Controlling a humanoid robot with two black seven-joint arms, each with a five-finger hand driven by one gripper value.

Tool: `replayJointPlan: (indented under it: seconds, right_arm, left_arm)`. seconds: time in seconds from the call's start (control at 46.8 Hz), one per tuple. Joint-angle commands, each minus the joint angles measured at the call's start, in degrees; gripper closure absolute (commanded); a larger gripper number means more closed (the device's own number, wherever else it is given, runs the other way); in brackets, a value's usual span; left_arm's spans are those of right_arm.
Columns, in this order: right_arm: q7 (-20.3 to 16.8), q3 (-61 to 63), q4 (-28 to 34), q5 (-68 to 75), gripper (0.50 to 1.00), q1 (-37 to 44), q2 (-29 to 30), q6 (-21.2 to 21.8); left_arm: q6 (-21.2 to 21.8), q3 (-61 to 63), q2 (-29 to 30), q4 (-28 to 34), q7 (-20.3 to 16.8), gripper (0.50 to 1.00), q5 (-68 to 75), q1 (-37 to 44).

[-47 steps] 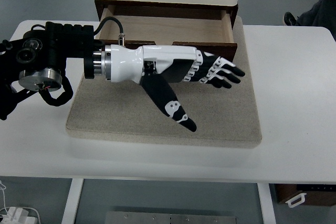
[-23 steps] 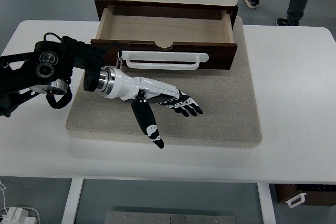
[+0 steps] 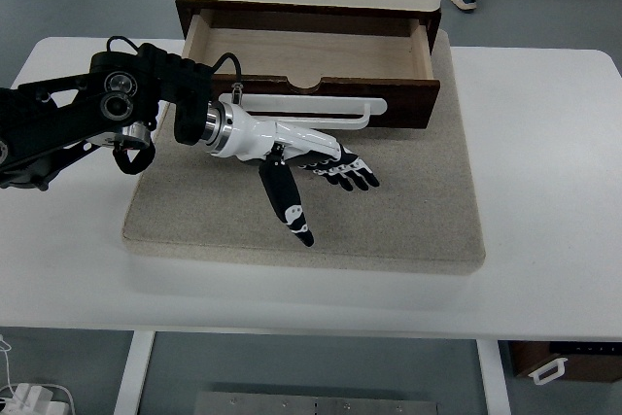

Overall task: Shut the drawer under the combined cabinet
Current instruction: 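Press the left hand's fingers against the drawer's white handle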

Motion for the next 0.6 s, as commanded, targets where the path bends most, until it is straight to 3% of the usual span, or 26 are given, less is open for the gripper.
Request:
replayJointPlan:
  seconds: [0.0,0.577]
  right_arm:
    - [0.0,0.0,0.0,0.0,0.548,0.0,0.0,0.0]
    - [0.0,0.0,0.0,0.0,0.548,0.0,0.0,0.0]
  left_arm:
    - [0.0,0.0,-0.7,1.0,0.0,0.500,0.3,-0.3]
    - [0.0,-0.9,-3.5,6.0,0.0,0.500,5.3,-0.9]
